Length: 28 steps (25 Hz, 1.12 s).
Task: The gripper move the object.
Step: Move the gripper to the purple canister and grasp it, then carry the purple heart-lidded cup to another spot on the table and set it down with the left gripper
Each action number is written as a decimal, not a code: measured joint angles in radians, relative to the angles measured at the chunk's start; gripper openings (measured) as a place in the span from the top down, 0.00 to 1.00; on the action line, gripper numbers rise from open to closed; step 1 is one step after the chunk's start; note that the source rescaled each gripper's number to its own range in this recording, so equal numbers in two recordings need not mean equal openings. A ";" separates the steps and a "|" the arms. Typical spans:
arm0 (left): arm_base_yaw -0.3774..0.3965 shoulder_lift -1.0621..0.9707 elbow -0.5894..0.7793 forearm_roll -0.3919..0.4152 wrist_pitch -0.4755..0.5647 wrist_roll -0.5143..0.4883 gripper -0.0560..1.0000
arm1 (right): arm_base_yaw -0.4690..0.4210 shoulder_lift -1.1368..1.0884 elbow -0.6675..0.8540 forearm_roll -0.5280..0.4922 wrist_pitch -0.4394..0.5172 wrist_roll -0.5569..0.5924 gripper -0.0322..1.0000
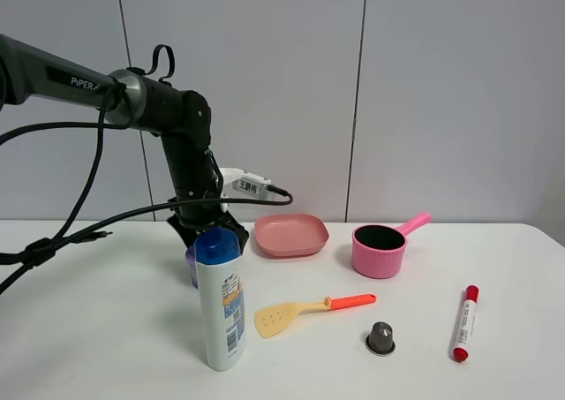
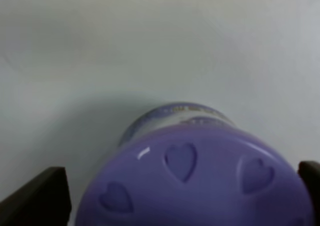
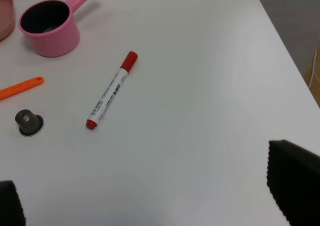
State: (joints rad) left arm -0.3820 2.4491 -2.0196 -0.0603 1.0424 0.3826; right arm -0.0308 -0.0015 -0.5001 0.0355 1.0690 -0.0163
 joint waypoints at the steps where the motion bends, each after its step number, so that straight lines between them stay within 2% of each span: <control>1: 0.000 0.003 0.000 0.001 0.000 0.000 0.01 | 0.000 0.000 0.000 0.000 0.000 0.000 0.00; 12: 0.000 0.017 0.000 0.002 -0.021 0.000 0.04 | 0.000 0.000 0.000 0.000 0.000 0.000 0.00; 13: 0.000 0.018 0.000 0.002 -0.021 0.000 0.08 | 0.000 0.000 0.000 0.000 0.000 0.000 0.00; 14: 0.000 0.020 0.000 0.003 -0.023 0.000 0.19 | 0.000 0.000 0.000 0.000 0.000 0.000 0.00; 15: 0.000 0.022 0.000 0.003 -0.022 0.000 0.37 | 0.000 0.000 0.000 0.000 0.000 0.000 0.00; 17: 0.000 0.025 0.000 0.002 -0.023 0.000 0.87 | 0.000 0.000 0.000 0.000 0.000 0.000 0.00; 18: 0.000 0.027 0.000 0.002 -0.022 0.000 0.95 | 0.000 0.000 0.000 0.000 0.000 0.000 0.00; 24: 0.000 0.002 0.000 0.013 0.011 0.000 0.95 | 0.000 0.000 0.000 0.000 0.000 0.000 0.00; 28: 0.000 -0.086 -0.027 0.055 0.033 -0.002 0.95 | 0.000 0.000 0.000 0.000 0.000 0.000 0.00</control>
State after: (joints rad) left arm -0.3820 2.3634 -2.0462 -0.0058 1.0754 0.3804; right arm -0.0308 -0.0015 -0.5001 0.0355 1.0690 -0.0163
